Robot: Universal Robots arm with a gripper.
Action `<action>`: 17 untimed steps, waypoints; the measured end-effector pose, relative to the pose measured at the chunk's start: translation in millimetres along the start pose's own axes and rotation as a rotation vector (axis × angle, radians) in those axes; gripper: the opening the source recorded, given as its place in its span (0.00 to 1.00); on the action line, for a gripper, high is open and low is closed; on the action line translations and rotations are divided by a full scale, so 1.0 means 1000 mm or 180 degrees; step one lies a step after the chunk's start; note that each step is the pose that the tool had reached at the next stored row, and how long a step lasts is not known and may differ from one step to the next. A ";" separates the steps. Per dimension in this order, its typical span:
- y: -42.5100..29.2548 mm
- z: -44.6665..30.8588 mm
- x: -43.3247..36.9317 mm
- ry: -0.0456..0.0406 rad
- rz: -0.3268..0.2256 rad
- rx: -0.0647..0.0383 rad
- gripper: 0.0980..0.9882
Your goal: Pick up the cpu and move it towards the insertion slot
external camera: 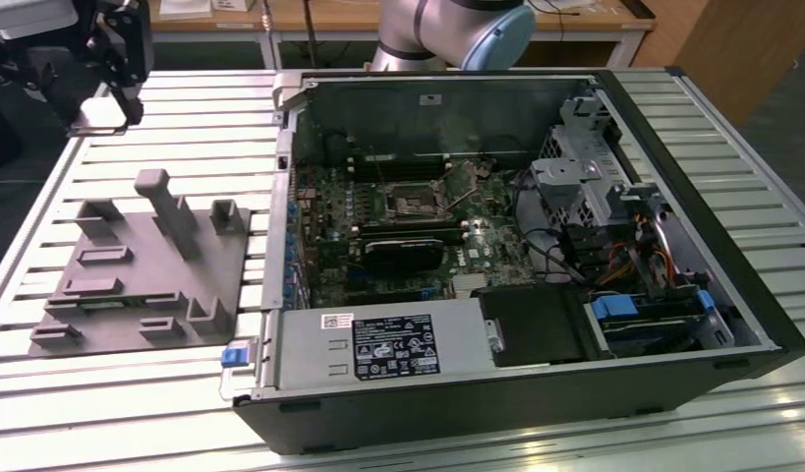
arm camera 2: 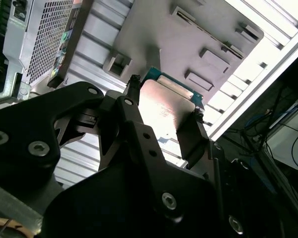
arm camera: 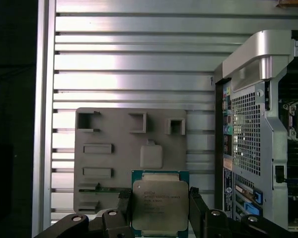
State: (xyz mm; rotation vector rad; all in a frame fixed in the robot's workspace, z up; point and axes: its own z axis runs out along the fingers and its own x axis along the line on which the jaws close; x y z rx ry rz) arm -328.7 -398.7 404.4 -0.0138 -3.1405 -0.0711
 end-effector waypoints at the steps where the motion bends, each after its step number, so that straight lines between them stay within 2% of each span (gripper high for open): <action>1: 0.0000 0.0000 -0.0010 0.0000 0.0000 0.0000 0.50; 8: 0.0003 0.0000 -0.0090 0.0000 0.0000 0.0000 0.50; 17: 0.0021 0.0001 -0.0244 0.0000 0.0000 0.0000 0.50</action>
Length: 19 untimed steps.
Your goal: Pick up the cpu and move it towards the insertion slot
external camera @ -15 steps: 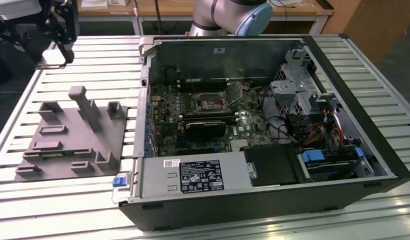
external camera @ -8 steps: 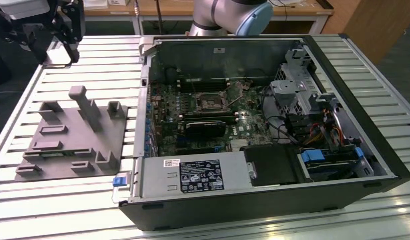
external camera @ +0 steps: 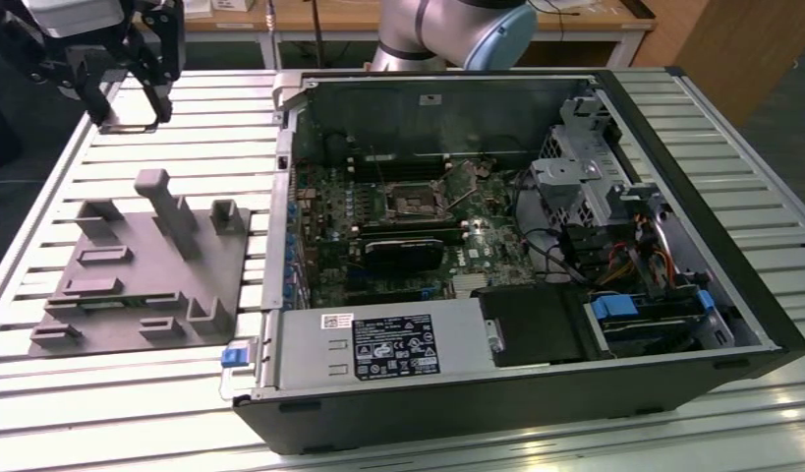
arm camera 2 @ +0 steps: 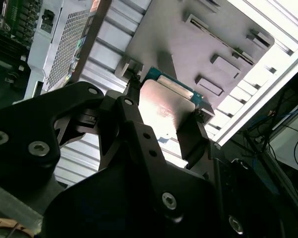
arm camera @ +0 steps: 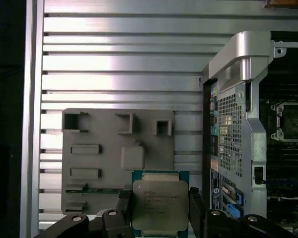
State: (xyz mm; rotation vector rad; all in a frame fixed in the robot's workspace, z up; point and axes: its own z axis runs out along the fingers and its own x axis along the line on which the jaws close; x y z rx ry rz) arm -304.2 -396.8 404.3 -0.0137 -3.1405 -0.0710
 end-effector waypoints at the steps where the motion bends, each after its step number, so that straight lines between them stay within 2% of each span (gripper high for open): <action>1: 0.0002 0.0000 -0.0016 0.0000 0.0000 0.0000 0.50; 19: 0.0024 0.0001 -0.0271 0.0000 0.0000 0.0000 0.50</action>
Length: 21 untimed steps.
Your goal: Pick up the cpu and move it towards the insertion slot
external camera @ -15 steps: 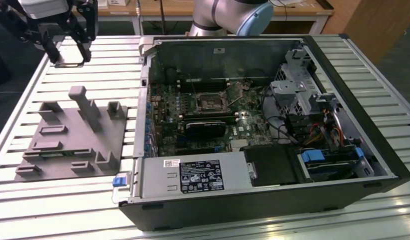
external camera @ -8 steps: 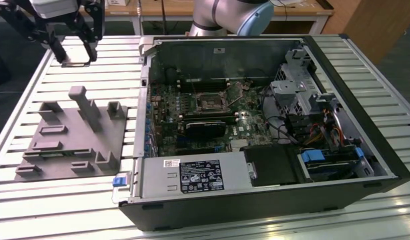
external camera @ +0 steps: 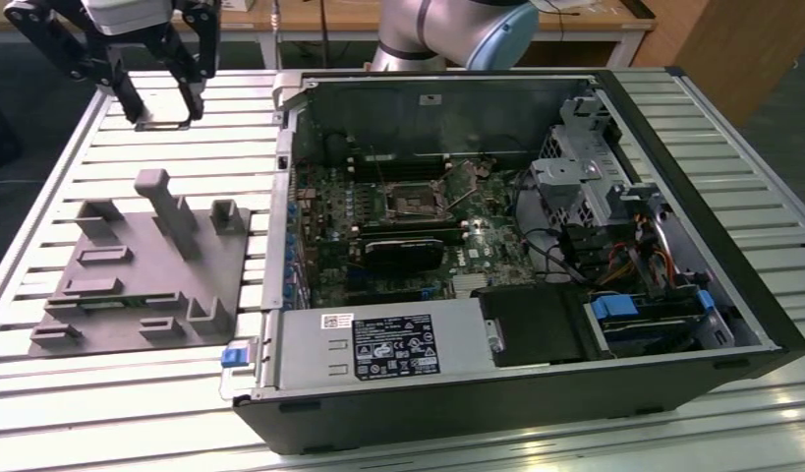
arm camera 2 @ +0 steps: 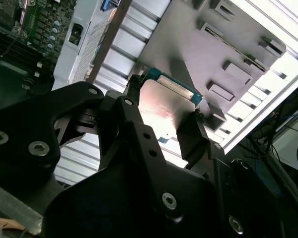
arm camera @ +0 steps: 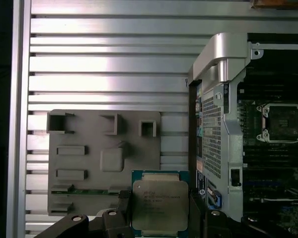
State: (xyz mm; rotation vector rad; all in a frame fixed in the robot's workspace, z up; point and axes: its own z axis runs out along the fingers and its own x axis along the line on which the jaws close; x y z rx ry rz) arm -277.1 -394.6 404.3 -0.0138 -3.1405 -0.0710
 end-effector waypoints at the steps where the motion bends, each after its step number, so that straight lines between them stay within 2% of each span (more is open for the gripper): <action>1: 0.0001 0.0000 -0.0014 0.0000 0.0000 0.0000 0.50; 21: 0.0010 0.0000 -0.0303 0.0000 0.0000 0.0000 0.50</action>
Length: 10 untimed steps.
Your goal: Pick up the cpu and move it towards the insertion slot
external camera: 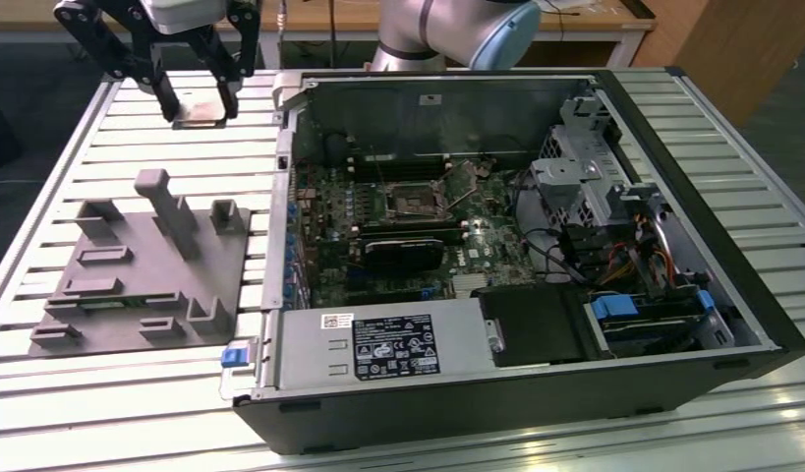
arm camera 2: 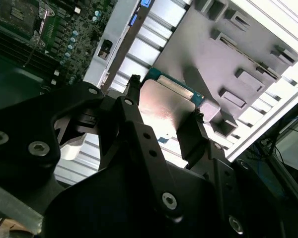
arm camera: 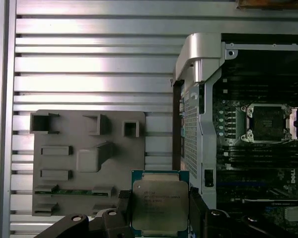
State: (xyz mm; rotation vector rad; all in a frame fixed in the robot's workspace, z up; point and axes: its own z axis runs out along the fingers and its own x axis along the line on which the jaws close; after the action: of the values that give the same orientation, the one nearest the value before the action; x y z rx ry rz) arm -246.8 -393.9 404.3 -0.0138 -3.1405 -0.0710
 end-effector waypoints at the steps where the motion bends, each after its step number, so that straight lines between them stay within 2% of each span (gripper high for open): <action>1: 0.0000 0.0000 -0.0012 0.0000 0.0000 0.0000 0.50; 10: 0.0002 0.0000 -0.0129 0.0000 0.0000 0.0000 0.50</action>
State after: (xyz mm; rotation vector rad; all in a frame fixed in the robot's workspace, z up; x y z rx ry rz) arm -233.9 -393.7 404.4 -0.0137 -3.1404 -0.0709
